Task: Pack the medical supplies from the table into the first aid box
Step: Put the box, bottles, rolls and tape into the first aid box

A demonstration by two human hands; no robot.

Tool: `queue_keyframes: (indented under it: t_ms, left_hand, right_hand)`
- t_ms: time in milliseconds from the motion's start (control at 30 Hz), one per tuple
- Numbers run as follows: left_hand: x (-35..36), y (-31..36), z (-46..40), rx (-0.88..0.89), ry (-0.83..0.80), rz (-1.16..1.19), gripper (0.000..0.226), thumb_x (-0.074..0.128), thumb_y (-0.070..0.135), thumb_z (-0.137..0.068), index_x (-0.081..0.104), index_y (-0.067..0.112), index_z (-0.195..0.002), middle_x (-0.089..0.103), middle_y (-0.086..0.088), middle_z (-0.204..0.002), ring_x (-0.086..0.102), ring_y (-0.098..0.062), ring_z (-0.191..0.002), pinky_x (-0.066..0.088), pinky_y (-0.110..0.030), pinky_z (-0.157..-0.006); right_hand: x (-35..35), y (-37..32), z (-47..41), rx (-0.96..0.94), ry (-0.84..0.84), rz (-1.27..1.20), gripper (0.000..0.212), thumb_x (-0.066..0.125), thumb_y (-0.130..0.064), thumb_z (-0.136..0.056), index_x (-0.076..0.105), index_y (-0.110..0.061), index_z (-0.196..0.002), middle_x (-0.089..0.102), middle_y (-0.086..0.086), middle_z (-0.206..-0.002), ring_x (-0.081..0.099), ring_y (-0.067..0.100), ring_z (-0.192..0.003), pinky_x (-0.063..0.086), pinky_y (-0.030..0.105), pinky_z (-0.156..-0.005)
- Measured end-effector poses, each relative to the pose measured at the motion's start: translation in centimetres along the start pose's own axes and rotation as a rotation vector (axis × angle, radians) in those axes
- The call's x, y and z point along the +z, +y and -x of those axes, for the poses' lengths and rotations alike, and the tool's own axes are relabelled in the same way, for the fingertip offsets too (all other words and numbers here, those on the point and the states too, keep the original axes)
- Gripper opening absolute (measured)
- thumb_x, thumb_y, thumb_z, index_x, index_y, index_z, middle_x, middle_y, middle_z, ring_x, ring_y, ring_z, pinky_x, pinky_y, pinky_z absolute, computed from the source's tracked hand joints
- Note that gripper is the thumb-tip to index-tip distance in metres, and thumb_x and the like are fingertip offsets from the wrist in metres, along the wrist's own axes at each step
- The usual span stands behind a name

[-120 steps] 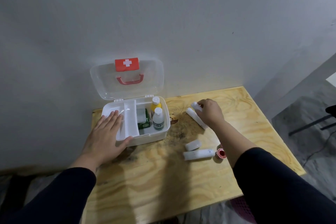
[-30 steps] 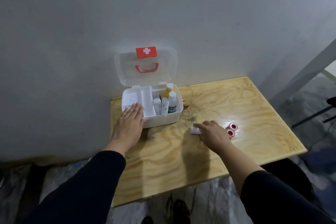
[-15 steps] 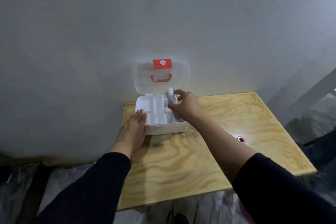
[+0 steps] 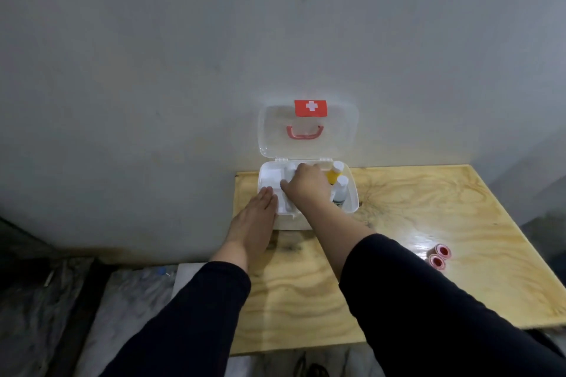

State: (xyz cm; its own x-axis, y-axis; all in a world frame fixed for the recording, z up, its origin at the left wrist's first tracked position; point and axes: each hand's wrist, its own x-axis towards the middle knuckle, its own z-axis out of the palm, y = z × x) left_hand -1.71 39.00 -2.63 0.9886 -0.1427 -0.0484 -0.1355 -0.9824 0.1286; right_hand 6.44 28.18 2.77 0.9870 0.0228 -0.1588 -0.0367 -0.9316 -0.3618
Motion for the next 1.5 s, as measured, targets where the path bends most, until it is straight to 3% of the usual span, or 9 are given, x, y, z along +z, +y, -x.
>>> queue_keyframes:
  t_ms: [233,433,567,700,800,933,1100,1233,1500]
  left_hand:
    - [0.7,-0.3,-0.3,-0.011,0.043,0.132,0.048,0.024,0.018,-0.103,0.015,0.008,-0.149,0.008,-0.004,-0.159,0.004,-0.015,-0.146,0.016,-0.031,-0.118]
    - [0.9,-0.2,-0.2,0.007,0.046,-0.020,0.051,0.024,0.013,-0.102,0.006,0.003,-0.148,0.002,-0.011,-0.159,-0.002,-0.021,-0.146,0.002,-0.029,-0.119]
    - [0.3,0.0,0.2,0.042,0.052,-0.114,0.050,0.019,0.015,-0.102,0.002,0.002,-0.148,-0.001,-0.013,-0.158,-0.004,-0.023,-0.146,-0.002,-0.030,-0.116]
    - [0.4,0.0,0.3,0.028,0.046,-0.044,0.050,0.020,0.015,-0.103,0.003,0.004,-0.148,-0.001,-0.011,-0.159,-0.005,-0.020,-0.146,-0.003,-0.028,-0.116]
    - [0.4,0.0,0.4,0.038,0.044,-0.070,0.050,0.020,0.016,-0.102,0.002,0.004,-0.148,-0.001,-0.011,-0.159,-0.004,-0.021,-0.146,-0.001,-0.030,-0.118]
    - [0.3,0.0,0.5,0.006,0.108,0.122,0.049,0.027,0.014,-0.101,0.016,0.007,-0.148,0.010,-0.007,-0.159,0.004,-0.017,-0.146,0.009,-0.027,-0.118]
    - [-0.5,0.5,0.7,0.016,0.119,0.079,0.051,0.023,0.025,-0.102,0.016,0.006,-0.148,0.010,-0.008,-0.158,0.005,-0.018,-0.146,0.004,-0.026,-0.118]
    - [-0.7,0.6,0.8,0.014,0.074,0.007,0.052,0.018,0.028,-0.102,0.012,0.004,-0.149,0.008,-0.010,-0.159,0.003,-0.019,-0.146,0.004,-0.029,-0.119]
    - [-0.9,0.9,0.8,-0.014,0.092,0.115,0.050,0.026,0.029,-0.102,0.022,0.007,-0.147,0.015,-0.006,-0.158,0.008,-0.017,-0.145,0.010,-0.026,-0.115]
  right_hand:
    - [0.1,0.2,0.0,-0.009,-0.005,0.063,0.047,0.057,-0.045,-0.088,0.057,-0.008,-0.116,0.056,0.011,-0.119,0.059,0.030,-0.107,0.053,0.039,-0.083]
    - [-0.1,0.2,0.1,0.060,-0.065,-0.094,0.033,0.063,-0.037,-0.083,0.061,-0.007,-0.097,0.067,0.009,-0.098,0.065,0.028,-0.095,0.045,0.029,-0.066]
    - [-1.3,0.1,-0.7,0.117,-0.080,-0.281,0.025,0.064,-0.030,-0.077,0.048,-0.012,-0.069,0.056,0.002,-0.067,0.061,0.026,-0.075,0.044,0.029,-0.061]
    - [-2.5,0.0,-1.5,0.150,-0.061,-0.282,0.029,0.064,-0.029,-0.077,0.042,-0.015,-0.064,0.054,0.003,-0.067,0.058,0.026,-0.073,0.043,0.028,-0.061]
    - [-2.0,0.5,-1.6,0.149,-0.036,-0.167,0.018,0.062,-0.026,-0.081,0.055,-0.009,-0.081,0.063,0.009,-0.087,0.063,0.029,-0.085,0.042,0.029,-0.065]
    - [-0.5,1.1,-1.2,0.088,-0.009,0.045,0.040,0.055,-0.036,-0.091,0.057,-0.004,-0.114,0.063,0.016,-0.116,0.065,0.030,-0.100,0.049,0.032,-0.072]
    - [-0.9,1.3,-1.6,0.051,0.001,-0.011,0.036,0.054,-0.036,-0.091,0.061,-0.006,-0.109,0.067,0.012,-0.110,0.064,0.029,-0.100,0.046,0.031,-0.069]
    - [-1.0,1.5,-1.3,0.020,0.007,-0.075,0.045,0.054,-0.041,-0.091,0.054,-0.010,-0.122,0.064,0.010,-0.117,0.060,0.029,-0.108,0.046,0.034,-0.077]
    - [-3.7,5.5,0.7,0.001,0.197,-0.256,0.030,0.048,-0.027,-0.092,0.063,-0.013,-0.113,0.069,0.011,-0.106,0.066,0.029,-0.091,0.053,0.034,-0.074]
